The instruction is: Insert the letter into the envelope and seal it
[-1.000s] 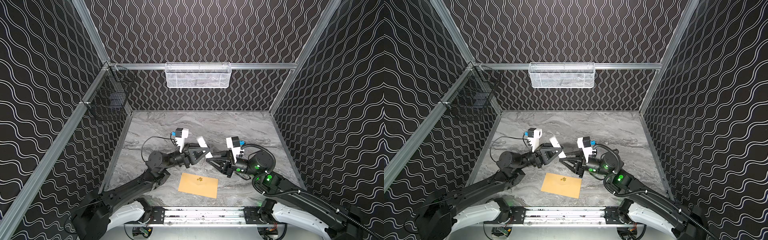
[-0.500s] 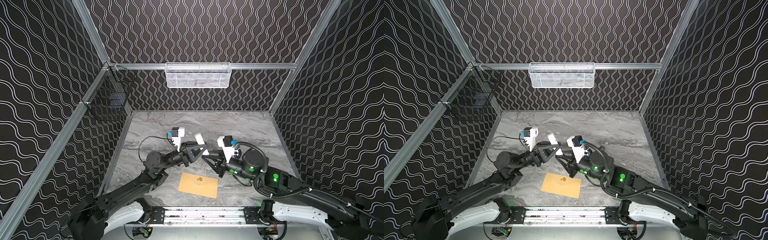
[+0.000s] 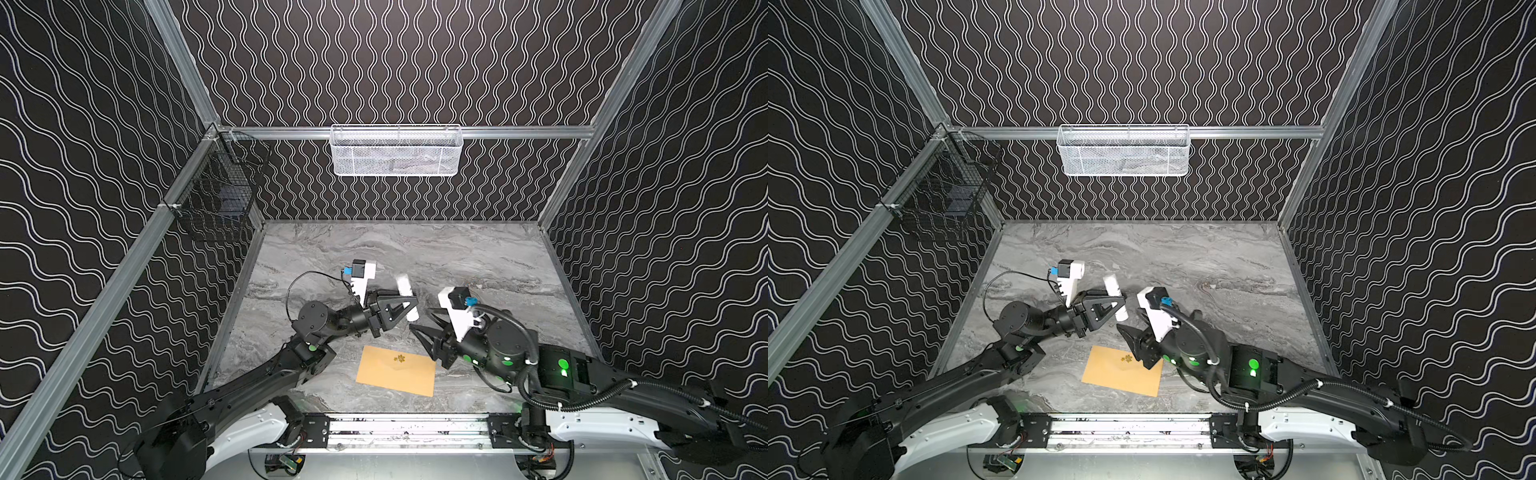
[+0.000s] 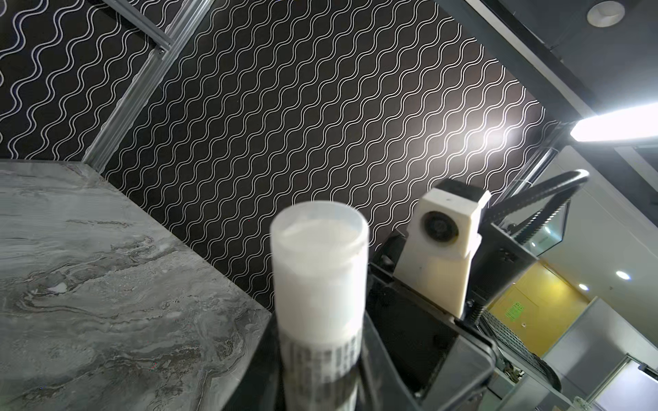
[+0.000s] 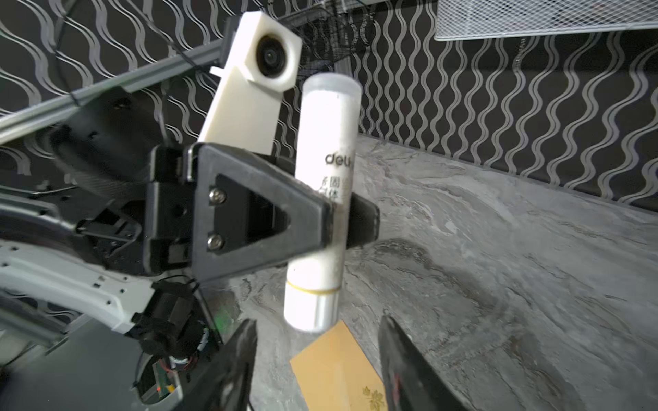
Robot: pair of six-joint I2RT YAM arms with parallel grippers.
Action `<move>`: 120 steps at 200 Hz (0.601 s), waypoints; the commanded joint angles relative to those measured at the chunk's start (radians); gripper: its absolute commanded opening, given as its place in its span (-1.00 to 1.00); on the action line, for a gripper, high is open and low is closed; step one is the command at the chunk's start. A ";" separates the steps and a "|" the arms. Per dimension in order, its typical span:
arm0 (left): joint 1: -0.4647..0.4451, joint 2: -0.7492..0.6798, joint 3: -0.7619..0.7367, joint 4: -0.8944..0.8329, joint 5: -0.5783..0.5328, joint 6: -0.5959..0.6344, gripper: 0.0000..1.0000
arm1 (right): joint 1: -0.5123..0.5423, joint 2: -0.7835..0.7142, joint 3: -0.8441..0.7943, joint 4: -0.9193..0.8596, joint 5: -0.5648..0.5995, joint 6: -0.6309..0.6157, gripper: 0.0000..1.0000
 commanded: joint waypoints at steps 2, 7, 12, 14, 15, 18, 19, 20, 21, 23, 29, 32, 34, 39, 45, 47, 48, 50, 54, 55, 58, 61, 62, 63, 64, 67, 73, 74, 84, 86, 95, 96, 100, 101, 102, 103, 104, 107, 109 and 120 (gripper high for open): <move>0.001 0.001 0.009 0.012 0.018 0.016 -1.00 | -0.103 -0.039 -0.067 0.217 -0.380 0.065 0.22; 0.001 0.005 0.012 0.018 0.023 0.016 -1.00 | -0.146 -0.044 -0.075 0.232 -0.455 0.087 0.23; 0.001 0.002 0.013 0.022 0.025 0.013 -1.00 | -0.189 -0.050 -0.089 0.255 -0.535 0.106 0.23; 0.001 0.003 0.014 0.023 0.025 0.012 -1.00 | -0.205 -0.053 -0.096 0.267 -0.563 0.113 0.22; 0.001 0.002 0.014 0.024 0.025 0.011 -1.00 | -0.211 -0.055 -0.098 0.274 -0.574 0.117 0.23; 0.001 0.001 0.014 0.025 0.025 0.011 -1.00 | -0.233 -0.061 -0.109 0.291 -0.611 0.126 0.23; 0.001 0.001 0.014 0.025 0.025 0.010 -1.00 | -0.239 -0.063 -0.112 0.297 -0.619 0.128 0.23; 0.001 0.002 0.014 0.026 0.025 0.010 -1.00 | -0.248 -0.064 -0.117 0.302 -0.630 0.131 0.24; 0.001 0.001 0.013 0.026 0.025 0.010 -1.00 | -0.254 -0.066 -0.120 0.307 -0.638 0.133 0.24; 0.001 0.002 0.012 0.027 0.023 0.010 -1.00 | -0.265 -0.070 -0.126 0.317 -0.650 0.139 0.24; 0.001 0.000 0.011 0.031 0.020 0.008 -1.00 | -0.299 -0.078 -0.142 0.337 -0.688 0.151 0.25; 0.001 0.002 0.009 0.032 0.018 0.008 -1.00 | -0.315 -0.081 -0.147 0.345 -0.707 0.156 0.26; 0.001 0.002 0.008 0.032 0.015 0.006 -1.00 | -0.324 -0.083 -0.151 0.350 -0.719 0.159 0.26; 0.001 0.001 0.006 0.036 0.014 0.002 -1.00 | -0.349 -0.083 -0.158 0.367 -0.752 0.169 0.28; 0.001 0.004 0.004 0.044 0.017 -0.002 -1.00 | -0.376 -0.079 -0.164 0.386 -0.789 0.185 0.30; 0.001 0.004 0.004 0.046 0.017 -0.004 -1.00 | -0.385 -0.078 -0.166 0.393 -0.799 0.191 0.30; 0.001 0.005 0.004 0.047 0.017 -0.004 -1.00 | -0.389 -0.077 -0.167 0.397 -0.808 0.193 0.30; 0.001 0.005 0.004 0.048 0.018 -0.005 -1.00 | -0.392 -0.077 -0.167 0.400 -0.814 0.195 0.31; 0.001 0.005 0.005 0.046 0.018 -0.005 -1.00 | -0.405 -0.071 -0.171 0.419 -0.841 0.207 0.31; 0.001 0.004 0.006 0.045 0.018 -0.005 -1.00 | -0.407 -0.069 -0.172 0.425 -0.848 0.210 0.31; 0.001 0.005 0.006 0.043 0.019 -0.003 -1.00 | -0.415 -0.066 -0.176 0.440 -0.867 0.219 0.33; 0.001 0.004 0.006 0.040 0.019 -0.001 -1.00 | -0.423 -0.060 -0.179 0.456 -0.882 0.228 0.33; 0.001 0.005 0.006 0.039 0.020 0.001 -1.00 | -0.425 -0.058 -0.180 0.460 -0.886 0.230 0.34; 0.001 0.004 0.006 0.039 0.020 0.001 -1.00 | -0.427 -0.057 -0.180 0.464 -0.889 0.234 0.34; 0.001 0.004 0.006 0.039 0.020 0.001 -1.00 | -0.428 -0.054 -0.180 0.467 -0.892 0.236 0.34; 0.001 0.004 0.006 0.037 0.019 0.003 -1.00 | -0.433 -0.048 -0.180 0.473 -0.902 0.240 0.35; 0.001 0.004 0.006 0.035 0.018 0.006 -1.00 | -0.438 -0.036 -0.174 0.474 -0.918 0.242 0.35; 0.001 0.003 0.006 0.034 0.018 0.006 -1.00 | -0.439 -0.033 -0.173 0.474 -0.921 0.243 0.35; 0.001 0.003 0.005 0.035 0.016 0.007 -1.00 | -0.441 -0.012 -0.164 0.468 -0.933 0.242 0.35; 0.000 0.004 0.005 0.037 0.016 0.008 -1.00 | -0.441 -0.008 -0.164 0.466 -0.934 0.240 0.35; 0.001 0.005 0.006 0.041 0.017 0.005 -1.00 | -0.442 0.004 -0.162 0.464 -0.934 0.236 0.32; 0.001 0.005 0.006 0.041 0.017 0.004 -1.00 | -0.442 0.006 -0.162 0.464 -0.934 0.236 0.31; 0.001 0.006 0.006 0.043 0.020 0.004 -1.00 | -0.442 0.009 -0.162 0.466 -0.934 0.235 0.30; 0.001 0.006 0.006 0.044 0.019 0.003 -1.00 | -0.442 0.010 -0.162 0.466 -0.933 0.235 0.29; 0.001 0.006 0.006 0.045 0.019 0.001 -1.00 | -0.442 0.011 -0.162 0.467 -0.933 0.236 0.29; 0.001 0.007 0.006 0.046 0.019 0.002 -1.00 | -0.442 0.013 -0.162 0.467 -0.933 0.237 0.28; 0.001 0.007 0.005 0.047 0.019 0.002 -1.00 | -0.442 0.014 -0.162 0.468 -0.932 0.237 0.28; 0.001 0.008 0.004 0.051 0.020 -0.001 -1.00 | -0.442 0.016 -0.161 0.469 -0.932 0.236 0.27; 0.001 0.009 0.004 0.054 0.020 -0.004 -1.00 | -0.442 0.018 -0.161 0.470 -0.932 0.236 0.26; 0.001 0.009 0.003 0.057 0.023 -0.007 -1.00 | -0.444 0.028 -0.158 0.472 -0.933 0.232 0.24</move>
